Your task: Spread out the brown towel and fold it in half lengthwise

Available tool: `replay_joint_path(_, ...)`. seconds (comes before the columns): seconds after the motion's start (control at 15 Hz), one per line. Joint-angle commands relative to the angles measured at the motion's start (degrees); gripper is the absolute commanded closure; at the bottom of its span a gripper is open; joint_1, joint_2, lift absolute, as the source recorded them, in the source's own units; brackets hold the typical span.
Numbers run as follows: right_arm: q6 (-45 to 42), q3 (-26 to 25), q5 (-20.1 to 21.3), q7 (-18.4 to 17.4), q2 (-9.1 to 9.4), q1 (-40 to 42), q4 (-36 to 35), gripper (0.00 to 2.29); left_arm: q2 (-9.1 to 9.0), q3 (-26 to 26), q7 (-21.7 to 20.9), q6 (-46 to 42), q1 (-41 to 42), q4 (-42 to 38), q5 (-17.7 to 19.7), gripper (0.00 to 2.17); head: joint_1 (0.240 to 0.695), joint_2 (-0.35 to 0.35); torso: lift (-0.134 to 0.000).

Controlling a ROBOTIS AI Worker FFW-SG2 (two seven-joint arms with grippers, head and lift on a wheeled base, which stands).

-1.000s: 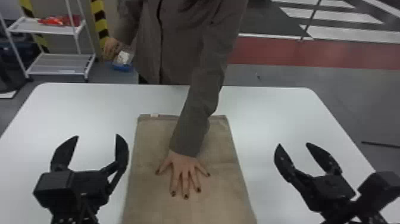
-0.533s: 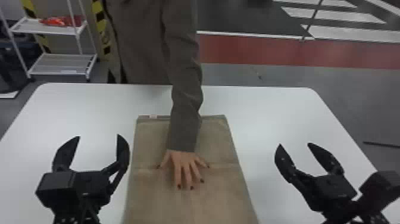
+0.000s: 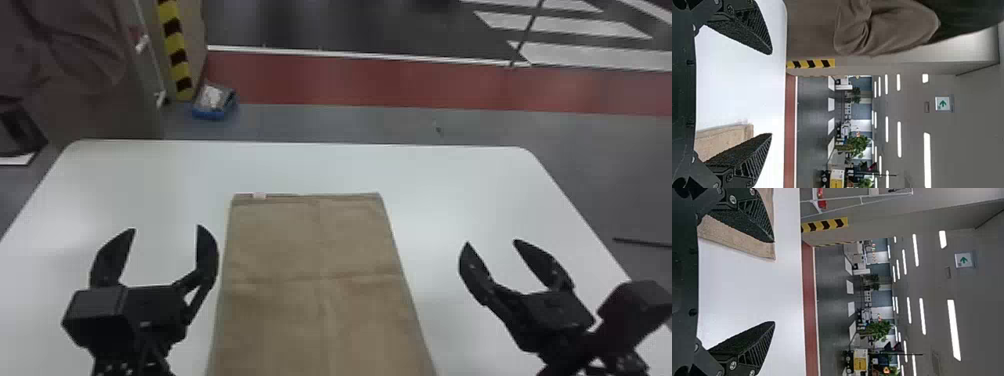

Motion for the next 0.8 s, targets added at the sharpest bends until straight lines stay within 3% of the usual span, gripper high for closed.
replay_joint_path(0.0, 2.92, 1.38, 2.47, 0.00, -0.07, -2.07, 0.54, 0.15, -0.11, -0.03, -0.42, -1.34, -3.10, 3.99, 2.06, 0.15, 0.695, -0.121, -0.123)
replay_joint_path(0.33, 2.57, 6.21, 8.45, -1.05, 0.02, -9.72, 7.66, 0.15, -0.11, -0.73, -3.06, -1.34, -12.15, 11.99, 4.43, 0.14, 0.695, -0.095, -0.123)
replay_joint_path(0.53, 4.32, 8.85, 11.70, -1.93, 0.11, -14.29, 12.06, 0.15, -0.11, -2.31, -6.31, -1.17, -19.44, 18.05, 3.73, 0.15, 0.695, -0.078, -0.123)
replay_joint_path(0.73, 4.50, 9.20, 11.79, -1.93, 0.02, -15.52, 14.25, 0.15, -0.46, -2.49, -12.03, 4.81, -24.63, 22.62, 5.05, 0.21, 0.695, -0.077, -0.123)
